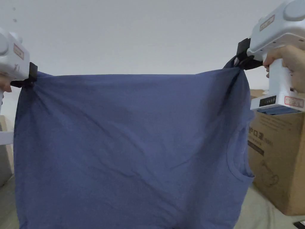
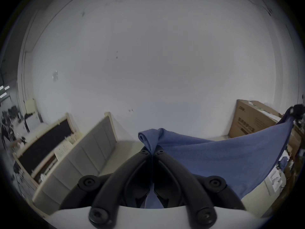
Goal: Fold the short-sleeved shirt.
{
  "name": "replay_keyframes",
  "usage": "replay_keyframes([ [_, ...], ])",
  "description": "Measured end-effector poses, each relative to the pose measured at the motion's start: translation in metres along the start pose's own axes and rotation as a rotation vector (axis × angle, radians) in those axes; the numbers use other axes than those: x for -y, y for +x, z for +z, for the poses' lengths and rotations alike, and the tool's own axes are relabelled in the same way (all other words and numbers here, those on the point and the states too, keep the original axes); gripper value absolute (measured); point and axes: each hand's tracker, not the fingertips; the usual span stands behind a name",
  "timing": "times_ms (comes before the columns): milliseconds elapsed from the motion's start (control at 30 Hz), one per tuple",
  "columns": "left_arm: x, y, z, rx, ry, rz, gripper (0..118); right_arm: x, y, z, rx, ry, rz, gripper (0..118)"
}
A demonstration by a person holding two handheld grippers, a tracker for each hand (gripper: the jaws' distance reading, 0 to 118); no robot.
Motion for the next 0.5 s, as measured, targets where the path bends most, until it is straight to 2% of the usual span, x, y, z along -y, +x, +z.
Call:
replay_keyframes([
  [67,-0.022,-0.001,-0.015,0.011,0.039,0.073,0,-0.024,-0.009,-0.013,0.007,0.028,0.020,3],
  [133,-0.042,0.000,-0.031,0.014,0.049,0.077,0,-0.044,-0.016,-0.025,0.022,0.047,0.027,3],
  [200,-0.059,0.006,-0.048,-0.005,0.049,0.016,0,-0.060,-0.019,-0.040,0.027,0.054,0.035,3],
  [300,-0.058,0.023,-0.051,-0.012,0.067,0.008,0,-0.073,-0.019,-0.063,0.036,0.070,0.030,3],
  [400,-0.054,0.027,-0.074,-0.028,0.110,0.007,0,-0.048,-0.026,-0.059,0.039,0.077,0.033,3],
  [500,-0.033,0.032,-0.107,-0.024,0.081,0.021,0,-0.028,-0.020,-0.091,0.044,0.048,0.042,3],
])
